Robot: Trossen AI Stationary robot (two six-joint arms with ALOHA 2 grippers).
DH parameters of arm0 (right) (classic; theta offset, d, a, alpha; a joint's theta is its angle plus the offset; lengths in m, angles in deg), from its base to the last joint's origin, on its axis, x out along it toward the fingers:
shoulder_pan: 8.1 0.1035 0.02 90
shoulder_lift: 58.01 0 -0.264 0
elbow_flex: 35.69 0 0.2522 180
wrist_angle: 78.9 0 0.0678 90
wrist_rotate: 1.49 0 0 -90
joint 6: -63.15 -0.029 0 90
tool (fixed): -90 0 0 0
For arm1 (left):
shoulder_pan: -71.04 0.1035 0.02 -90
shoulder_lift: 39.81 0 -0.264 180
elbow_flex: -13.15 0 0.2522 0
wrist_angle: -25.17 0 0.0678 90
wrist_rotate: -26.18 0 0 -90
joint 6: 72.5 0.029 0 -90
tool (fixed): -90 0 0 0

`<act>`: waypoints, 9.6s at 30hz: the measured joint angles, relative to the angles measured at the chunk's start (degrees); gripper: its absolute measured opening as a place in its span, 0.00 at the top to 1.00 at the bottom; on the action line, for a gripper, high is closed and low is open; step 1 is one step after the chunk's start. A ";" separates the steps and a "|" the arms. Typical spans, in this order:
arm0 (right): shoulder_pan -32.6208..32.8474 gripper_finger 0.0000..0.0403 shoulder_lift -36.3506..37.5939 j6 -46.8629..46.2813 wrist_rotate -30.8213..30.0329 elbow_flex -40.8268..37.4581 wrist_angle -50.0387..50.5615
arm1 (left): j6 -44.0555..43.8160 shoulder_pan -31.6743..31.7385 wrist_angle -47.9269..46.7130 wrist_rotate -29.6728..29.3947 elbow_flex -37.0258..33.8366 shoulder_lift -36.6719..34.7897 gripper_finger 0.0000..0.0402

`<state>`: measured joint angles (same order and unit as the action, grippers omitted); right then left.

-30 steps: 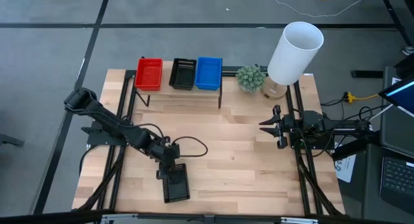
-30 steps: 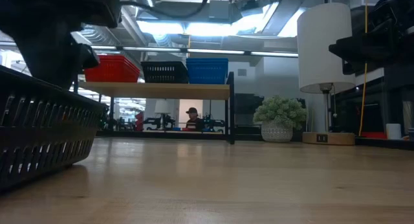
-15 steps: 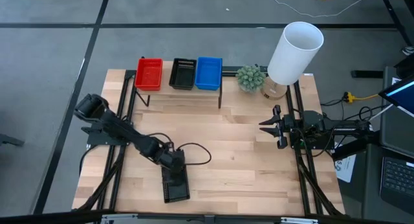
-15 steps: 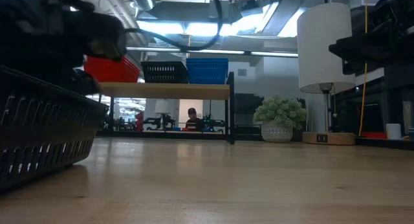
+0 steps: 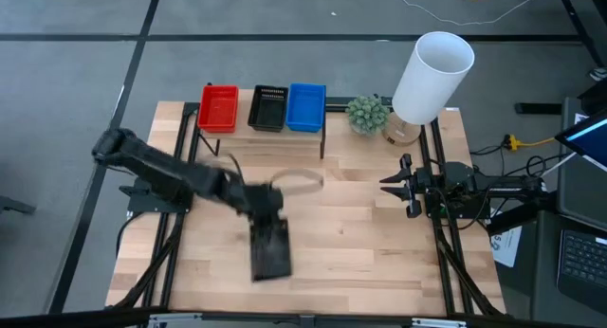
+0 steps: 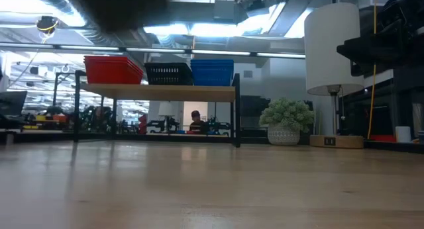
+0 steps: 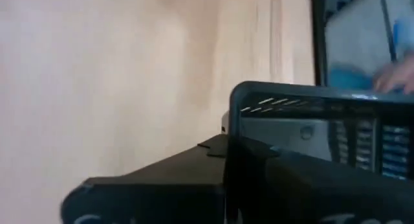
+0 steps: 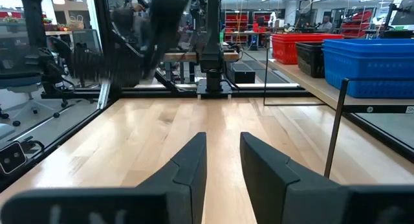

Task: Stack baskets on shelf by color
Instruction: Stack the black bin on top of the stacked black bins on the shelf, then return to Home Position

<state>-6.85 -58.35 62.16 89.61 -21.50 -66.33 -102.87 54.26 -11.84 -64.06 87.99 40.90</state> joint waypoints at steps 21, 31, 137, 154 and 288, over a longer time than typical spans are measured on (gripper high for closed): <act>0.00 0.77 0.02 0.00 0.02 -0.02 -0.13 | 58.69 62.88 -32.92 4.36 47.69 2.31 1.00; -0.01 0.77 0.02 0.00 0.01 -0.02 -0.13 | 69.06 75.04 -33.11 30.38 50.51 17.14 1.00; 0.00 0.77 0.04 0.00 0.02 -0.02 -0.11 | 74.07 63.99 -53.02 -1.00 48.95 25.18 0.80; 0.00 0.77 0.04 0.00 0.00 -0.02 -0.09 | 63.79 58.66 -52.79 6.70 48.93 22.08 0.80; -4.21 0.77 0.31 0.00 -0.04 -0.02 0.11 | 29.53 20.14 24.10 -0.43 -60.64 -80.57 0.80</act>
<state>-11.06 -58.05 62.16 89.57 -21.52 -66.22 -73.34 74.40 12.26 -64.49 27.35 -39.66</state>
